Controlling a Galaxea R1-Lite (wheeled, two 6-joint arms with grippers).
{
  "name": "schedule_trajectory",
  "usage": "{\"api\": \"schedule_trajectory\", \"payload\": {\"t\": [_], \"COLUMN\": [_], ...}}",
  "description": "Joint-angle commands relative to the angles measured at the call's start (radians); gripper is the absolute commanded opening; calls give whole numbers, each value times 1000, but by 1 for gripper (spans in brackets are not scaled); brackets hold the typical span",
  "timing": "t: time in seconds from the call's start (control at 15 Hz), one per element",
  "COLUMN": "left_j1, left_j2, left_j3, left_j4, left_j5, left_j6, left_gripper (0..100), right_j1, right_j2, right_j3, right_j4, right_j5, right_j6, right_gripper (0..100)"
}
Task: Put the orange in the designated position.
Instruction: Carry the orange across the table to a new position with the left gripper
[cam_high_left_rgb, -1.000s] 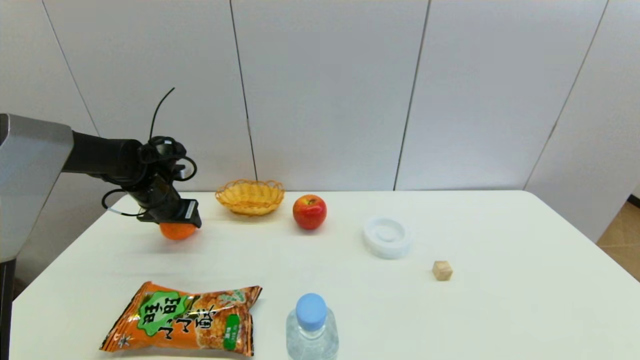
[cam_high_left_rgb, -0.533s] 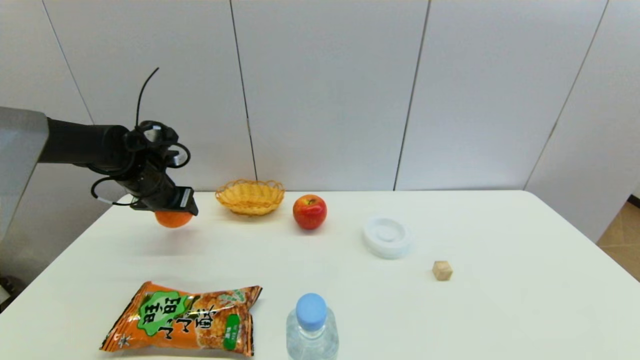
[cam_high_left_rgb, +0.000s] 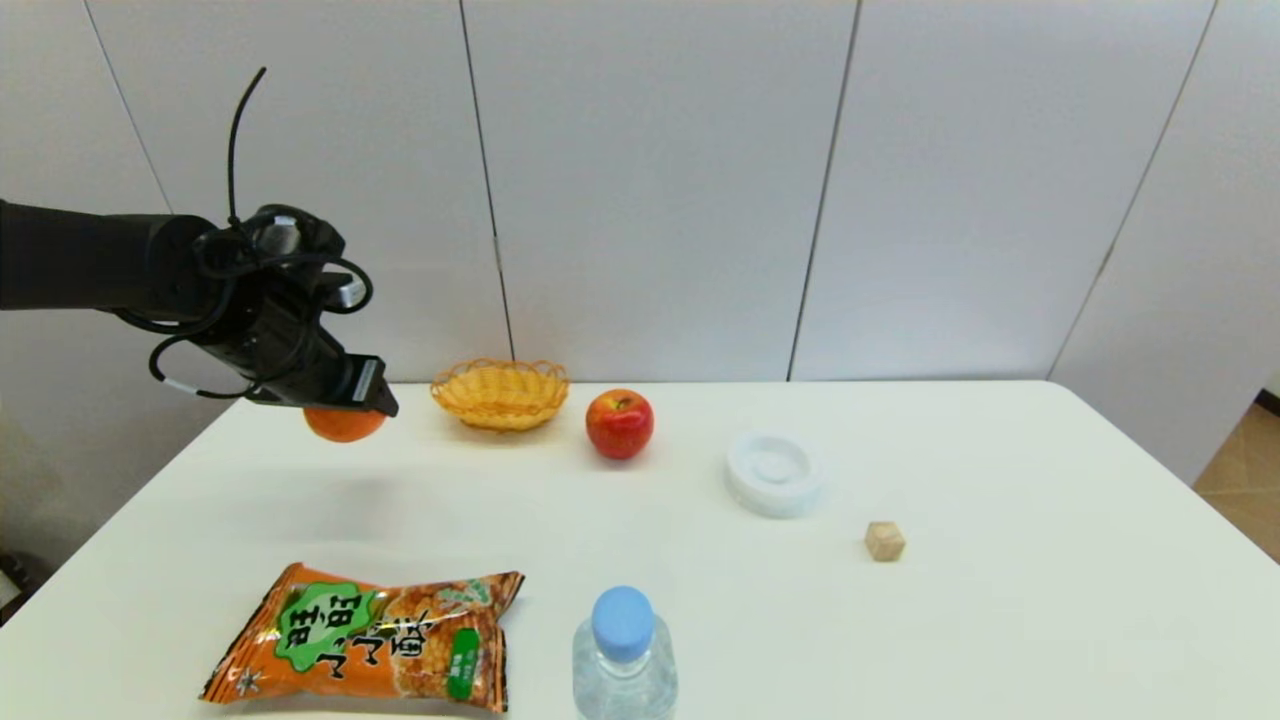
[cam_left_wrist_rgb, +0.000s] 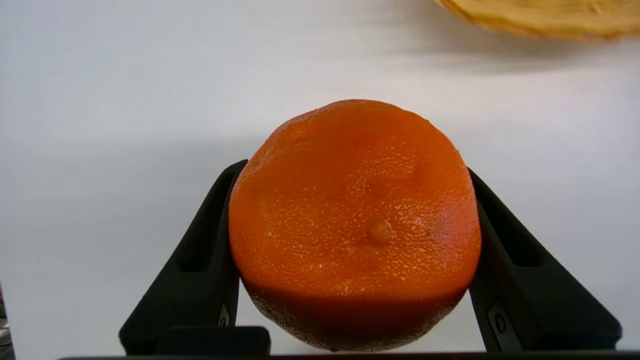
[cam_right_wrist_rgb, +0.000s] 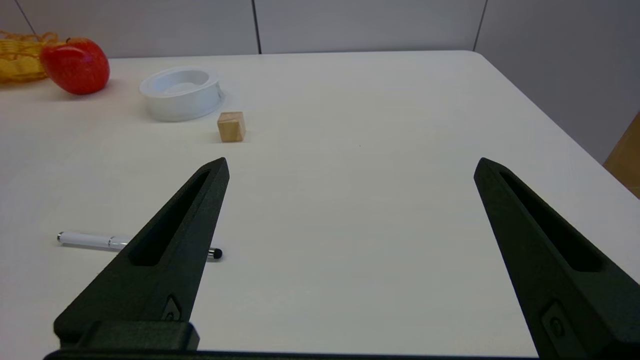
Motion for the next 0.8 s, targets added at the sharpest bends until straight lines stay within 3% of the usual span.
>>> {"api": "schedule_trajectory", "payload": {"t": [0.07,0.8], "left_j1": [-70,-139], "left_j2": [-105,-168], "left_j3": [117,292], "left_j4": [2,2], "left_j5": [-1,-31], "left_j6": [-1,-4], "left_gripper": [0,0], "right_j1": [0,0], "right_j2": [1,1], "right_j3": [-1,-1], "right_j4": [0,0], "right_j5": [0,0], "right_j6": [0,2], "right_gripper": [100,100]}}
